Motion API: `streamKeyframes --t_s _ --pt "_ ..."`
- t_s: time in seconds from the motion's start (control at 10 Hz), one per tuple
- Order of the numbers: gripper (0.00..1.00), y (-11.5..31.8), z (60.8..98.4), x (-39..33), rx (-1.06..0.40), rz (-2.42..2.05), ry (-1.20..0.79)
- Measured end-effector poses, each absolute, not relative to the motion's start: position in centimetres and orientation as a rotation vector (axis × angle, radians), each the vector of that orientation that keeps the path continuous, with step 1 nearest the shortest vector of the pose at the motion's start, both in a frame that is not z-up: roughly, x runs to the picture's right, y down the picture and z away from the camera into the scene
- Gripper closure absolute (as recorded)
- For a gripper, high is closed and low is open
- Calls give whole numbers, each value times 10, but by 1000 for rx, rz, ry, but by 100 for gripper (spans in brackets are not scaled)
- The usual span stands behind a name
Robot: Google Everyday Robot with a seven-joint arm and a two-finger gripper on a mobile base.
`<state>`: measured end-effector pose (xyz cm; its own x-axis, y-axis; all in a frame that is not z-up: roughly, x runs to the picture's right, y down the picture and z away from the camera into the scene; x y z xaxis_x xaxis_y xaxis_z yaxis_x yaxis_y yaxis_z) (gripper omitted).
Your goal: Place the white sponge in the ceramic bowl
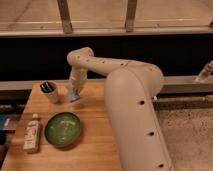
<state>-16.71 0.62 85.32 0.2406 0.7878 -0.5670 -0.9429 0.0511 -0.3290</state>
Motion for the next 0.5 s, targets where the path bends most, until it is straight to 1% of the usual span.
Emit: streamKeyframes --t_s 0.3,0.5 --pt "100 6 814 -144 -676 1266 269" --pt "100 21 789 -118 -660 1263 276"
